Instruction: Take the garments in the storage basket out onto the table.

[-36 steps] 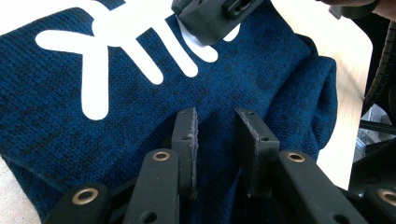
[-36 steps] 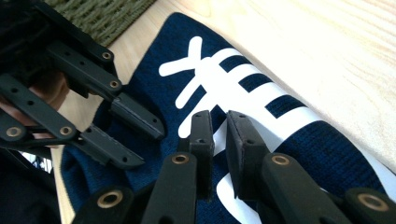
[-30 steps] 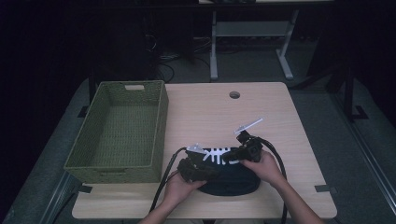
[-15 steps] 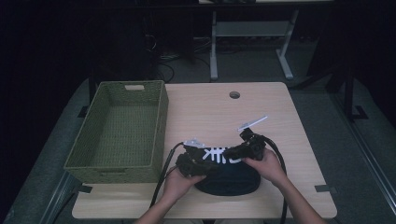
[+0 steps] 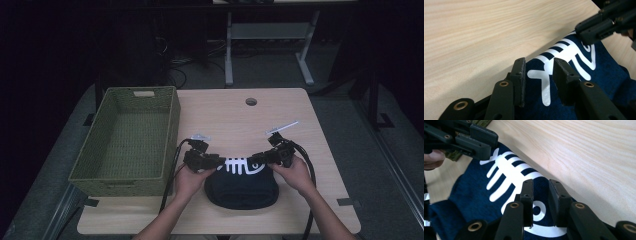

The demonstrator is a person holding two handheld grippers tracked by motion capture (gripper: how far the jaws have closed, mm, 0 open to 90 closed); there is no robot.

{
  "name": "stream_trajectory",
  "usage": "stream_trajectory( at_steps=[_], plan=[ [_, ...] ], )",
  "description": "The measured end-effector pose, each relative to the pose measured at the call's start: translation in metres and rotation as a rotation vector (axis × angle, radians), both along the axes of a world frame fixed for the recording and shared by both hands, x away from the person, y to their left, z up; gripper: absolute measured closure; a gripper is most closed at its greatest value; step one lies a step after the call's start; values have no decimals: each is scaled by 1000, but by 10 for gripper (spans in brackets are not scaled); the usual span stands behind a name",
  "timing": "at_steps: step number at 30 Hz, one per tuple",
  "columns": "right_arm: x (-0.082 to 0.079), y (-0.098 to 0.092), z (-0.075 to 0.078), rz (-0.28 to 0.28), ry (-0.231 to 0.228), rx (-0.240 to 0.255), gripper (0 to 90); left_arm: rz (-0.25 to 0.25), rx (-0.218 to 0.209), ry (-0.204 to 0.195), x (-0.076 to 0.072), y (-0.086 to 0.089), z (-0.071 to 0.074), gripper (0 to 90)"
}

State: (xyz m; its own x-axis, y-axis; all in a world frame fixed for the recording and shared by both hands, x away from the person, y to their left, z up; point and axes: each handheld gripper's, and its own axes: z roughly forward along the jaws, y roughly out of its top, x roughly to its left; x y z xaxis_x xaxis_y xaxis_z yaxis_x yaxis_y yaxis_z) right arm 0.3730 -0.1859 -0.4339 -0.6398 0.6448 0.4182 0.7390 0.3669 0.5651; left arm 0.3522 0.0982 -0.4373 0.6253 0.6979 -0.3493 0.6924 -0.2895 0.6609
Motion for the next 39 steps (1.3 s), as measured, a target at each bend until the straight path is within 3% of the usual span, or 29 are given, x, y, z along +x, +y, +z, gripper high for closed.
stream_trajectory(
  at_steps=[3, 6, 16, 24, 32, 39],
  plan=[
    [-1, 2, -8, 9, 11, -21, 737, 10, 5, 32, 2, 0, -7, 628],
    [-2, 1, -14, 1, 20, -7, 738, 14, 6, 43, 4, -1, -11, 627],
    [-20, -16, 9, -29, -48, 1, 669, 8, 9, -1, -9, 1, 6, 594],
    [-40, -30, 7, -48, -60, -16, 646, 21, 4, -10, -21, 6, 10, 579],
    [-62, -28, -8, -10, -50, -22, 649, 17, 55, 3, -33, 9, -1, 570],
    [-61, -22, -18, 0, -57, -54, 668, 18, 80, 6, -32, 3, -15, 566]
  ],
)
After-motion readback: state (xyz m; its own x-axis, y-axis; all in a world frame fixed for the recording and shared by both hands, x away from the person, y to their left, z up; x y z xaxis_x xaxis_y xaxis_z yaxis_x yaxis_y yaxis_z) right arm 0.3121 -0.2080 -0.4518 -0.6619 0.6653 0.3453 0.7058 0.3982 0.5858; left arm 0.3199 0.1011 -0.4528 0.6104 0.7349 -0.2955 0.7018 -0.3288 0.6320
